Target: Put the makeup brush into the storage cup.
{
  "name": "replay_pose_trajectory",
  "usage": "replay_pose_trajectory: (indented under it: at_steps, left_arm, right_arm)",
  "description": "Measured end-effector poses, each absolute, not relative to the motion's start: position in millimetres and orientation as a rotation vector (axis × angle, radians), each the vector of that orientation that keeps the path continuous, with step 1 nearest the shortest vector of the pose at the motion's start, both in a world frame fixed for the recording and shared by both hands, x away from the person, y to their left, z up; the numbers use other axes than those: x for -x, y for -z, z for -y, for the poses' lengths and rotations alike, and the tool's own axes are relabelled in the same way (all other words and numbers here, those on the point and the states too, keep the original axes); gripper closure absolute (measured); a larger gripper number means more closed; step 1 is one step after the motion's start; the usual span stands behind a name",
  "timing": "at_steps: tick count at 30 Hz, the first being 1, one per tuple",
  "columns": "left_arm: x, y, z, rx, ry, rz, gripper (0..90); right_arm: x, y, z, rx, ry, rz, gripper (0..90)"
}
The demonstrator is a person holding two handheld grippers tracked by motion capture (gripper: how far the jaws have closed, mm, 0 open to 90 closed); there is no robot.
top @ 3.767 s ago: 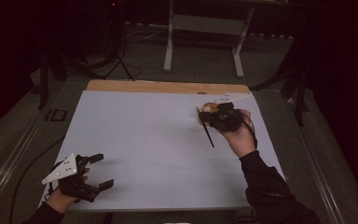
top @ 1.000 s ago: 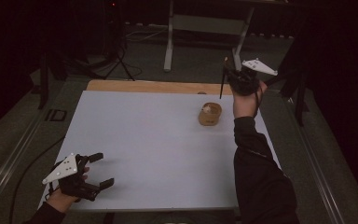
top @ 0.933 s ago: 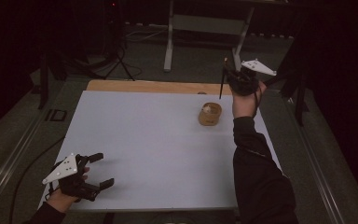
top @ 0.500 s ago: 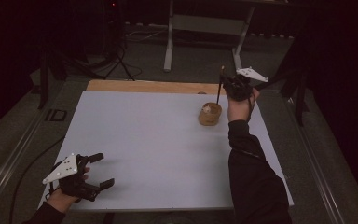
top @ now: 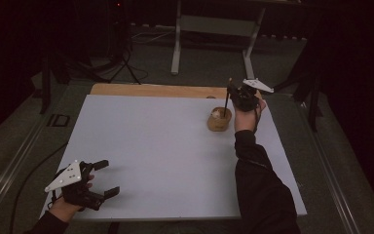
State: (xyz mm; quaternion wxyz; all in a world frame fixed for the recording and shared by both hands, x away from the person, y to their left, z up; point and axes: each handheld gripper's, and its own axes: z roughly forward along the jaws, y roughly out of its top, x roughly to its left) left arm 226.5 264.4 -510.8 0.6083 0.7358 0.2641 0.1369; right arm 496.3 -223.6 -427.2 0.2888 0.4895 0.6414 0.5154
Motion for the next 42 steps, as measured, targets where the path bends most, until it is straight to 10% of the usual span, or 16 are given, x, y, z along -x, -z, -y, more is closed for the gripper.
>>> replay_pose_trajectory:
  at_steps: [34, 42]
  left_arm:
    - [-225.9, 510.4, -264.4, -1.7, -0.313, -0.608, 0.5]
    - [-226.2, 510.7, -264.1, -1.699, -0.309, -0.61, 0.4]
  right_arm:
    - [-500.1, 457.6, 218.5, -1.43, -1.212, -1.885, 83.1]
    - [-499.0, 445.9, 221.3, -1.433, -1.312, -1.929, 45.6]
